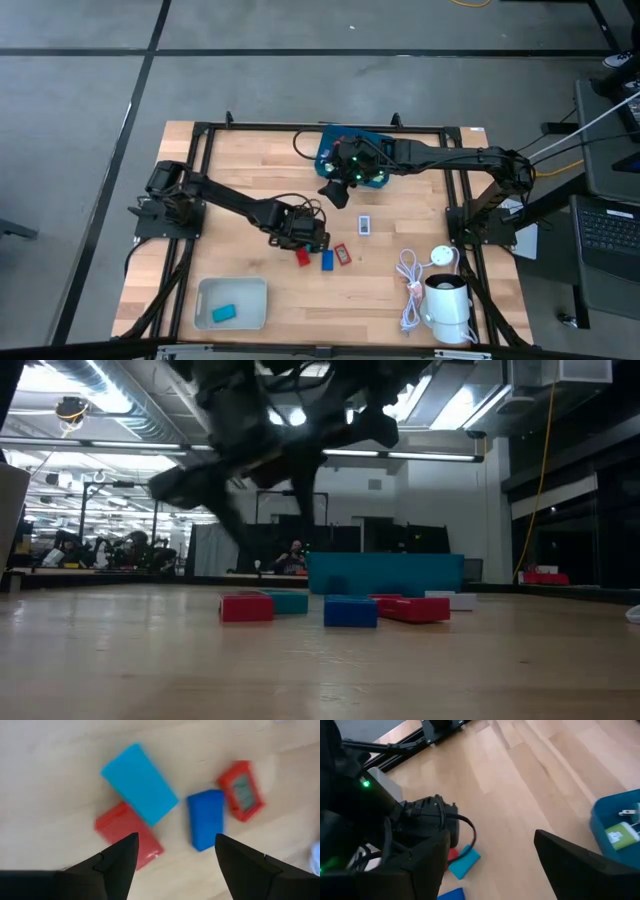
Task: Pick & Place Office items
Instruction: Put the light blue digital timer into the white bin
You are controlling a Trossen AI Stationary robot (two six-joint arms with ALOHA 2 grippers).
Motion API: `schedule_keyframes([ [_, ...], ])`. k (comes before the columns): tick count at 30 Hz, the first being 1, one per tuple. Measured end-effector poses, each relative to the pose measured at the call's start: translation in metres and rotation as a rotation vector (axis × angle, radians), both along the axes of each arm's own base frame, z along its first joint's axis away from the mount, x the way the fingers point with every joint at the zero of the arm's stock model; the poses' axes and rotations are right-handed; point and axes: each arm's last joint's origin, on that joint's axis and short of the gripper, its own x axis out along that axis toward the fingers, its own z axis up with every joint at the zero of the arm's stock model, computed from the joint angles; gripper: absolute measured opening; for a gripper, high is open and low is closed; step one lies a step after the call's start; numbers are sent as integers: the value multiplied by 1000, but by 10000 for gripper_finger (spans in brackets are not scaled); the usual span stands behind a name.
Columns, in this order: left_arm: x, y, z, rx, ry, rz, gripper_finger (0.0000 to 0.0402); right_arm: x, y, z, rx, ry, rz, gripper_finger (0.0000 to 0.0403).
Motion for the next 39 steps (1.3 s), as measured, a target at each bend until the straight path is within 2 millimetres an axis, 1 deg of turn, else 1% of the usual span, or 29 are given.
schedule_keyframes([
  [2,2,3,5,31,-8,-19,257,0,0,0,6,-1,8,297],
  [6,-4,14,2,44,86,44,258,0,1,0,6,-1,8,297],
  [9,-6,24,0,37,126,54,258,0,1,0,8,-1,10,297],
  [14,1,41,-2,40,90,76,258,0,0,0,12,-1,13,297],
  [17,4,46,-11,30,108,87,258,0,0,0,13,1,12,297],
  [21,8,48,-22,-9,133,92,261,0,2,0,29,0,36,297],
  [24,13,47,-28,-28,109,106,265,0,3,0,36,-3,56,297],
  [27,19,47,-35,-55,88,127,267,0,3,0,18,-3,55,297],
  [32,23,40,-41,-68,76,147,267,-2,0,3,-29,-12,36,297],
  [34,25,38,-43,-75,68,146,267,-2,-3,9,-72,-55,20,297],
  [36,25,36,-43,-80,70,144,267,-4,-6,17,-157,-94,-8,297],
  [37,25,35,-45,-78,72,141,267,-4,-9,24,-205,-144,-26,297],
  [39,25,34,-46,-74,74,142,267,-13,-16,37,-262,-180,-52,297],
])
